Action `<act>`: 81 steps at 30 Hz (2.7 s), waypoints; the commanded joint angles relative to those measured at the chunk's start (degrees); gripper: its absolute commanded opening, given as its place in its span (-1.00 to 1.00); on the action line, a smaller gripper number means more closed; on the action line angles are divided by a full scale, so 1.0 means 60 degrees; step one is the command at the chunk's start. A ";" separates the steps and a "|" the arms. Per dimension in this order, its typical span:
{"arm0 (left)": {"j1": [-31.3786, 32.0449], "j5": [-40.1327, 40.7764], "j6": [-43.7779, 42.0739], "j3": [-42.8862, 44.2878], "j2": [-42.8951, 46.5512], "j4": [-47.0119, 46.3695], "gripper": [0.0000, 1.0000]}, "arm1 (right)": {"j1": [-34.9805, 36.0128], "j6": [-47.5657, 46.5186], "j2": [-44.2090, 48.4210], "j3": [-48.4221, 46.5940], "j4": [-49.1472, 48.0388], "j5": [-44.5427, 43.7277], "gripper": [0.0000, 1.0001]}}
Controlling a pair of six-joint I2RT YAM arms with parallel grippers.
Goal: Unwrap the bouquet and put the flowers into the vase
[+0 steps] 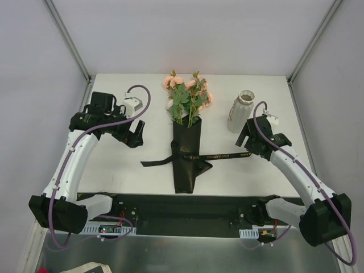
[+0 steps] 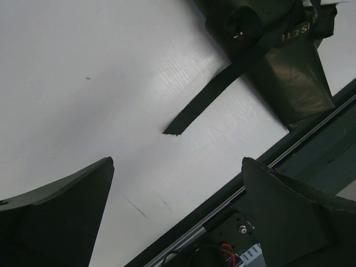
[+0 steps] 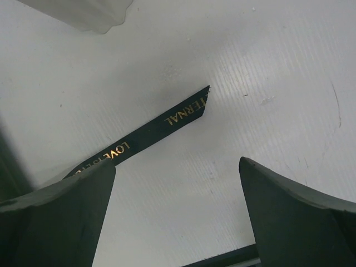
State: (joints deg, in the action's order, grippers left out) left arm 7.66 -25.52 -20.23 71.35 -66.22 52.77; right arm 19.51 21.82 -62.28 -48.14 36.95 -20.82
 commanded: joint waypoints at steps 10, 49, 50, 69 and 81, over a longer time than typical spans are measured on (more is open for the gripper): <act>0.2766 -0.0054 -0.0027 -0.1228 -0.1399 -0.1998 0.98 | 0.1729 0.3671 -0.2803 -0.0678 -0.0151 -0.2081 0.76; 0.4202 -0.0274 -0.0715 -0.2107 -0.4506 -0.4796 0.86 | 0.3472 0.5122 -0.4796 0.0376 -0.2862 -0.1364 0.15; 0.4187 -0.0302 -0.0715 -0.2092 -0.4521 -0.4811 0.82 | 0.3458 0.5166 -0.4752 0.0580 -0.2877 -0.1379 0.14; 0.4202 0.0210 -0.0628 -0.1931 -0.3335 -0.4256 -1.00 | 0.3092 0.5182 -0.3305 0.1431 -0.1882 -0.3031 -0.99; 0.4246 -0.0947 -0.0964 -0.2078 -0.3582 -0.3654 0.40 | 0.5493 0.0413 -0.0332 0.2234 -0.4426 -0.3213 0.26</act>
State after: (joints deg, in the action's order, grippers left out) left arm 32.34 -27.20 -23.83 59.07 -86.28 28.69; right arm 49.52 39.03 -70.50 -38.44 19.27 -40.80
